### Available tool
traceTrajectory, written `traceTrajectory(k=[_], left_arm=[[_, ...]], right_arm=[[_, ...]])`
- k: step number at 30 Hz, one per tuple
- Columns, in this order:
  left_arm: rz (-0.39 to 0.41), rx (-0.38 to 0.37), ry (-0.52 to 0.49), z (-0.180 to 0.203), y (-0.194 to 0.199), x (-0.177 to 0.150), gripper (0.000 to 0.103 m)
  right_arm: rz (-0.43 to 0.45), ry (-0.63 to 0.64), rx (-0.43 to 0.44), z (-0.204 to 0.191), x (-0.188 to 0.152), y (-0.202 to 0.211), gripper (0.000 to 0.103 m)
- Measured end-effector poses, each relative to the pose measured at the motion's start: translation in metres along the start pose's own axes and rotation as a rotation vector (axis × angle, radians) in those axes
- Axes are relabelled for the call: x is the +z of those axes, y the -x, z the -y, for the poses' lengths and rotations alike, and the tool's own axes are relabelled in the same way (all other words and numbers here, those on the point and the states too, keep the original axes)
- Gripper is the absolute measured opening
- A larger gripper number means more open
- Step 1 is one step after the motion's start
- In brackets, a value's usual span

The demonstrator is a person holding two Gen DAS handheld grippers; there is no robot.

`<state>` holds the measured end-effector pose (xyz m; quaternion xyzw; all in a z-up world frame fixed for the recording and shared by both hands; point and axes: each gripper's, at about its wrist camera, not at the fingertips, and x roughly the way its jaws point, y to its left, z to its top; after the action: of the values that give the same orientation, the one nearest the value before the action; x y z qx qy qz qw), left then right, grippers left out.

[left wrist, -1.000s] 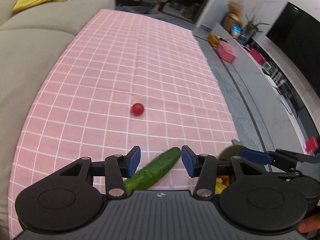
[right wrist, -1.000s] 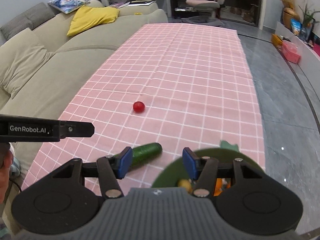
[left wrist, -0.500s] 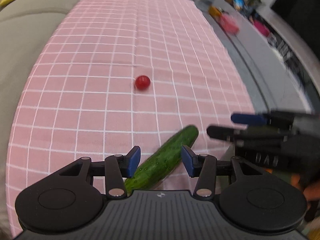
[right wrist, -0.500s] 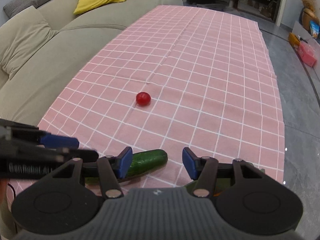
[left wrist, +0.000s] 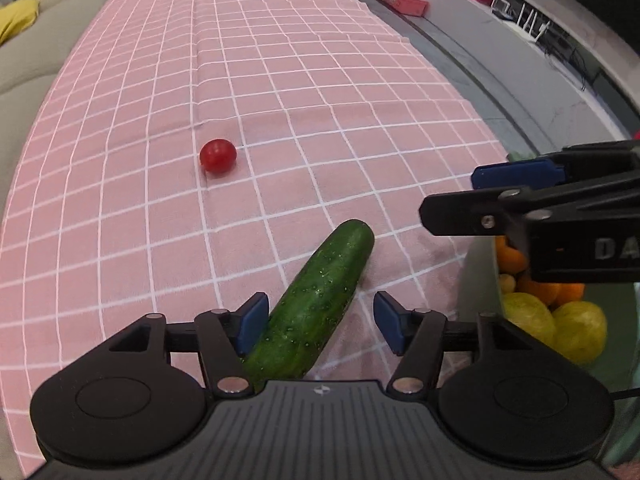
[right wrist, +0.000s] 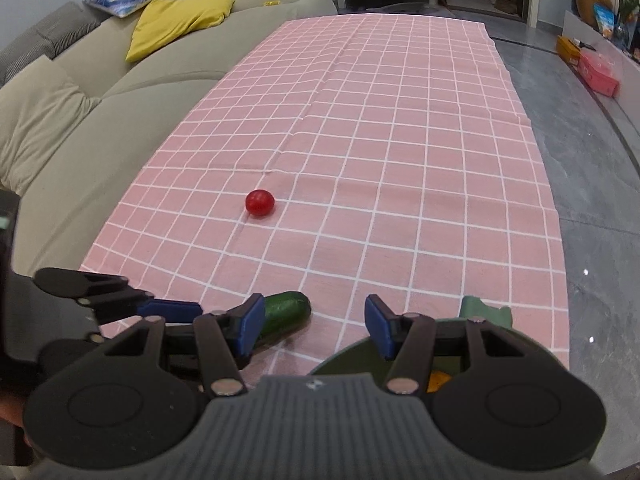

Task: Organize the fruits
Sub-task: 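Move the left tool to the cucumber while the right tool moves toward the cherry tomato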

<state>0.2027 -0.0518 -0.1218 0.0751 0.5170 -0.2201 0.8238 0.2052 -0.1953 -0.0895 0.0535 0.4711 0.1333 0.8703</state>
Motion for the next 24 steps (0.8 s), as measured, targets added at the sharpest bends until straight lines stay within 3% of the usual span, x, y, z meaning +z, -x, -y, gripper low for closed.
traceTrajectory(k=[8,19,24], left_arm=[[-0.048,0.058,-0.053,-0.006,-0.021,0.001,0.068],[-0.067,0.072,-0.167,0.006,-0.031,-0.003,0.057],[-0.063,0.085,-0.171,0.007,-0.031,-0.003,0.054]], right_arm=[[0.001,-0.016,0.027,0.003,0.0,-0.008,0.053],[-0.001,-0.026,0.029,0.005,0.002,-0.017,0.053],[-0.006,-0.003,0.029,0.003,0.004,-0.023,0.053]])
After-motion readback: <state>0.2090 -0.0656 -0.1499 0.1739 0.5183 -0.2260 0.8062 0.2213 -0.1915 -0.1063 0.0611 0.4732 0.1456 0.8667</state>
